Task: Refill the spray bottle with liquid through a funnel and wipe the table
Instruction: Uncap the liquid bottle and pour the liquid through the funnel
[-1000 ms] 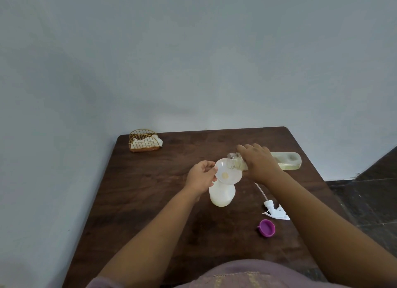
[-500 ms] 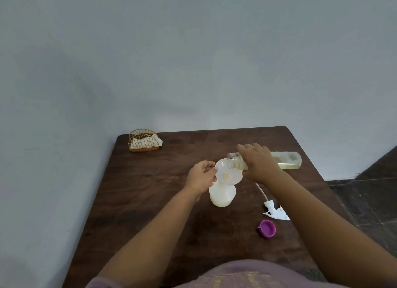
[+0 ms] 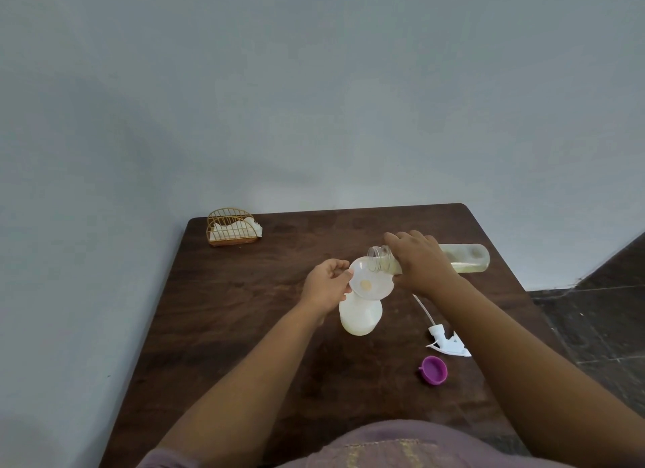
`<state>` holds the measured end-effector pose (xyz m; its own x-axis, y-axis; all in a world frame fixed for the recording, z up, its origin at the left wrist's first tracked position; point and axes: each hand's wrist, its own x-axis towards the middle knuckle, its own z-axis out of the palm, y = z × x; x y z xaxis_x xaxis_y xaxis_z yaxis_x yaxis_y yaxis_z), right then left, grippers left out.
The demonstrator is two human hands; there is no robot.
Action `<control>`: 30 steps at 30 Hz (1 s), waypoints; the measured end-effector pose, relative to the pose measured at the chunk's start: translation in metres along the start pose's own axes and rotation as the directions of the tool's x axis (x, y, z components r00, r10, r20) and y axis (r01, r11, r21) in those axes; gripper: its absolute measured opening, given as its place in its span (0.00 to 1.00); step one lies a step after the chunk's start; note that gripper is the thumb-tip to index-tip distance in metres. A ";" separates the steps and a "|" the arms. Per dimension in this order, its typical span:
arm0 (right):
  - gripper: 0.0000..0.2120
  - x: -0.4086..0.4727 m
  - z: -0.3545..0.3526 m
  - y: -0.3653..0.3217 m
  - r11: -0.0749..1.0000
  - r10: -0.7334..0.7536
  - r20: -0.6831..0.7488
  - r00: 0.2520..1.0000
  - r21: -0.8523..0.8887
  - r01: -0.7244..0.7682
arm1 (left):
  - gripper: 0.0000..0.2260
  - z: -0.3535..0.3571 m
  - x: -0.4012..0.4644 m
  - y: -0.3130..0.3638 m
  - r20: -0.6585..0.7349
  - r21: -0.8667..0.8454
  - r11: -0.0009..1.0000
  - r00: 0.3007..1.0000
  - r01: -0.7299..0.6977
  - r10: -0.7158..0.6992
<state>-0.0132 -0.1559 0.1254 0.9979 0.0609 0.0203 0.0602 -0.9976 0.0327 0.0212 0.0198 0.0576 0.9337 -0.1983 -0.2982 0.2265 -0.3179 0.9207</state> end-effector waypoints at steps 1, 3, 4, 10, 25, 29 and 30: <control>0.23 0.000 0.000 0.000 1.000 -0.001 0.002 1.000 0.000 0.001 | 0.14 0.000 0.000 0.000 0.000 0.002 1.000 1.000 0.000 0.000; 0.23 0.000 0.000 0.000 1.000 0.001 0.004 1.000 0.001 -0.001 | 0.14 0.000 0.000 0.000 0.000 0.003 1.000 1.000 0.002 -0.002; 0.23 0.000 0.000 0.000 1.000 0.001 0.001 1.000 0.001 -0.001 | 0.14 0.000 0.001 0.000 0.000 0.000 1.000 1.000 0.003 -0.003; 0.21 0.001 0.003 0.001 1.000 0.000 -0.016 1.000 0.002 0.000 | 0.14 0.000 0.000 0.000 -0.012 0.003 1.000 1.000 0.012 -0.012; 0.21 0.002 0.007 0.005 1.000 -0.007 -0.046 0.999 -0.007 0.007 | 0.13 -0.003 -0.004 0.003 0.010 -0.014 1.000 1.000 0.006 -0.006; 0.21 0.000 0.005 0.004 1.000 -0.013 -0.052 0.999 -0.010 0.013 | 0.13 -0.004 -0.006 0.003 0.006 -0.012 1.000 1.000 0.006 -0.006; 0.21 -0.001 0.004 0.004 1.000 -0.014 -0.050 0.999 -0.014 0.014 | 0.13 -0.004 -0.006 0.004 0.004 -0.008 1.000 1.000 0.006 -0.006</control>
<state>-0.0135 -0.1597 0.1216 0.9946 0.0768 0.0701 0.0736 -0.9962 0.0472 0.0174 0.0234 0.0636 0.9312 -0.2005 -0.3044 0.2340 -0.3113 0.9211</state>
